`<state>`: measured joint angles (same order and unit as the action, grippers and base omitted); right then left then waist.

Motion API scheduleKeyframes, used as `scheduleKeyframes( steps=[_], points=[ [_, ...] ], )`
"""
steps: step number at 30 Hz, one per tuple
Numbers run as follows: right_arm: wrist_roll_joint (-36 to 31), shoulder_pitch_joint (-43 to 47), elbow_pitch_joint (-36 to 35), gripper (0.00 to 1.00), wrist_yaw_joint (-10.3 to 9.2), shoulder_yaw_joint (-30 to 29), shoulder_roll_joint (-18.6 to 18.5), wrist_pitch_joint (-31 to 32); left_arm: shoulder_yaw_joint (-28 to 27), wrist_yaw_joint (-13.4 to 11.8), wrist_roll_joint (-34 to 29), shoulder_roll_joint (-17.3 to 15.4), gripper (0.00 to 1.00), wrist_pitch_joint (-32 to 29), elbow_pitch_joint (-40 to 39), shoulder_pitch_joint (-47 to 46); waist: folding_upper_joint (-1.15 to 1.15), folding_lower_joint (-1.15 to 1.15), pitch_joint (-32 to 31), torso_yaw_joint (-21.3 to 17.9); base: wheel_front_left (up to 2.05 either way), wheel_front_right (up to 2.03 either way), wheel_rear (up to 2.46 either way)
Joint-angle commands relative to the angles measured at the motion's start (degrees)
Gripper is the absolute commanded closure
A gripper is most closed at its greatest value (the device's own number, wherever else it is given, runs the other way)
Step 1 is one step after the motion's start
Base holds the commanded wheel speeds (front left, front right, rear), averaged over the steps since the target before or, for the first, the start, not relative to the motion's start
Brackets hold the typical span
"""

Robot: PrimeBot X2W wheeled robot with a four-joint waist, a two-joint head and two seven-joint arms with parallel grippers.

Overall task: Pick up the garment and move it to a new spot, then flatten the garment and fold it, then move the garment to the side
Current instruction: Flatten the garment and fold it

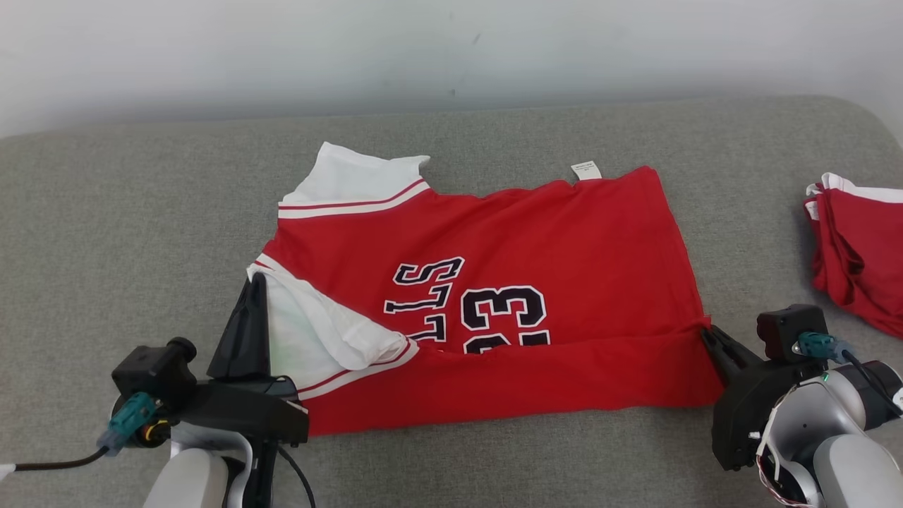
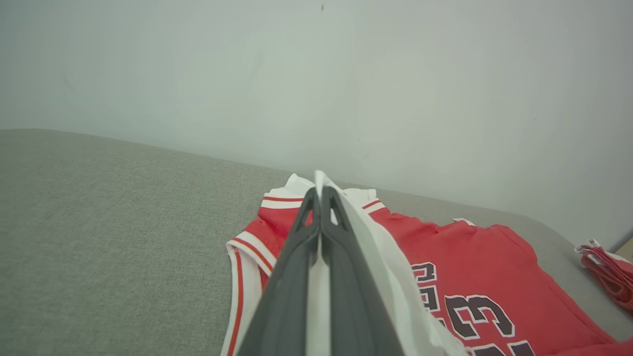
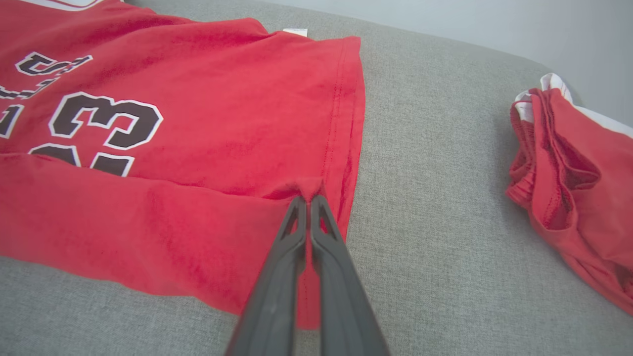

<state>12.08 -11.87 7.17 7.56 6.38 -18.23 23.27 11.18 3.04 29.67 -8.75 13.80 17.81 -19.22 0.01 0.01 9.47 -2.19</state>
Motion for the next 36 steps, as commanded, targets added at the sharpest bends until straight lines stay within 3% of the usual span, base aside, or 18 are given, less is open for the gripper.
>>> scheduleKeyframes(
  steps=[1,24,25,26,27,36],
  points=[
    [0.00,-0.77,0.36,1.00,-0.17,-0.06,-0.21,-0.44,-0.23,-0.03,-0.95,0.11,1.00,0.54,0.43,-0.97,-0.01,-0.01,0.15,0.11,0.00,0.00,0.00],
    [-3.34,-7.42,9.32,1.00,-0.17,-0.08,2.04,-6.56,0.48,-0.68,-4.13,1.01,1.00,1.36,12.86,-8.56,-0.01,-0.01,1.48,0.19,0.00,0.00,0.00],
    [-3.59,-7.81,9.78,0.68,-0.16,-0.07,2.25,-7.27,0.71,-0.76,-4.57,0.99,0.73,1.37,13.62,-8.90,-0.01,-0.01,1.45,0.22,0.00,0.00,0.00],
    [-3.87,-8.01,10.37,0.15,-0.17,-0.31,2.60,-7.81,0.91,-0.99,-4.74,0.96,0.00,1.39,14.36,-9.21,-0.01,-0.01,1.37,0.24,0.00,0.00,0.00],
    [-4.04,-8.35,10.91,0.00,-0.16,-0.64,2.84,-8.54,1.01,-1.02,-4.99,0.98,0.00,1.40,14.75,-9.49,-0.01,-0.01,1.27,0.27,0.00,0.00,0.00],
    [-4.34,-8.05,12.42,0.00,-0.17,-2.19,3.96,-10.57,-1.42,-2.46,-8.29,-0.31,0.00,1.41,13.09,-5.76,-0.01,-0.01,-0.76,0.28,0.00,0.00,0.00]
  ],
)
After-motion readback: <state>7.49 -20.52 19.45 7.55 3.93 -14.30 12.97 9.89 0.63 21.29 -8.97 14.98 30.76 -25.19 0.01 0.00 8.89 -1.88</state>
